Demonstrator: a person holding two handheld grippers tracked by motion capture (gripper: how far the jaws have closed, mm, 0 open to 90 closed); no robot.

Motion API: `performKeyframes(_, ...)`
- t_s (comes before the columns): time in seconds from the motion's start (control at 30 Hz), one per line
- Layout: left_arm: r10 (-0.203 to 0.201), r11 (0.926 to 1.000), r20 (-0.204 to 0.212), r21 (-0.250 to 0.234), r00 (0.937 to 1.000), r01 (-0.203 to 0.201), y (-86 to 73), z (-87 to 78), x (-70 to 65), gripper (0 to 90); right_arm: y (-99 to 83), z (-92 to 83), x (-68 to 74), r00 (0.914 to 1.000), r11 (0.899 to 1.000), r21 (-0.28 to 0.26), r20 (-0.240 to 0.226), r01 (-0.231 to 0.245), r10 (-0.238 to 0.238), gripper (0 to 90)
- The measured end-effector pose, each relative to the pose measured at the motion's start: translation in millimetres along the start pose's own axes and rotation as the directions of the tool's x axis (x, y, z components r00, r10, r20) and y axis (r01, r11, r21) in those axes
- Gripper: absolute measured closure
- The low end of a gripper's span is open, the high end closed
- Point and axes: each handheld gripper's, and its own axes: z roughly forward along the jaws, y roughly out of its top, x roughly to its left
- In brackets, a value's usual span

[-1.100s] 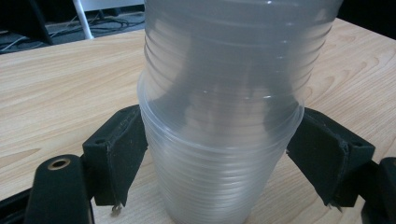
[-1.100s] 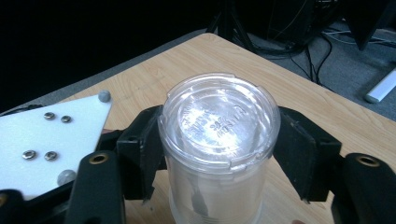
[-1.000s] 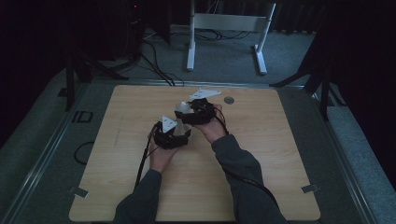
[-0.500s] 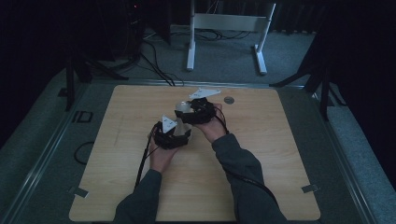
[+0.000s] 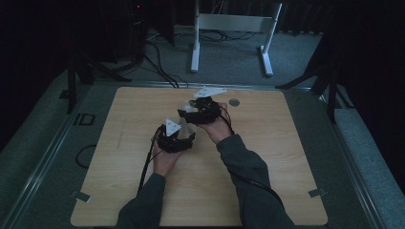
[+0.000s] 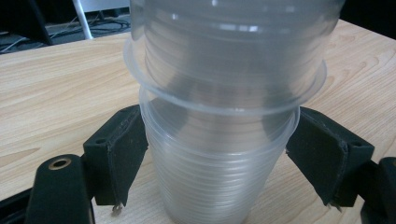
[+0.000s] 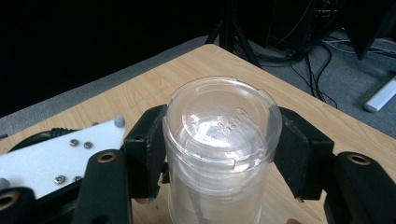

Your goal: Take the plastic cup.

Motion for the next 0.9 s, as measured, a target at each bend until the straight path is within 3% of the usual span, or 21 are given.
performKeyframes(0.3, -0.008, 1.0, 0.002, 0.003, 1.0, 0.008, -0.5, 0.2, 0.6, 20.9, 4.9, -3.6, 1.0, 1.0, 1.0, -0.008, -0.001, -0.002, 0.002, 40.3)
performKeyframes(0.5, -0.012, 0.9998, 0.002, 0.016, 0.9999, 0.012, -1.9, 1.8, 1.2, 20.5, 8.9, -8.2, -2.9, 0.9991, 0.999, -0.029, -0.026, -0.034, 0.033, 40.3)
performKeyframes(0.9, -0.031, 0.9995, 0.009, 0.005, 0.9995, 0.031, -1.1, -0.7, 2.2, 20.4, 20.1, -16.4, 1.3, 0.9995, 0.999, -0.048, -0.027, -0.014, 0.013, 40.0)
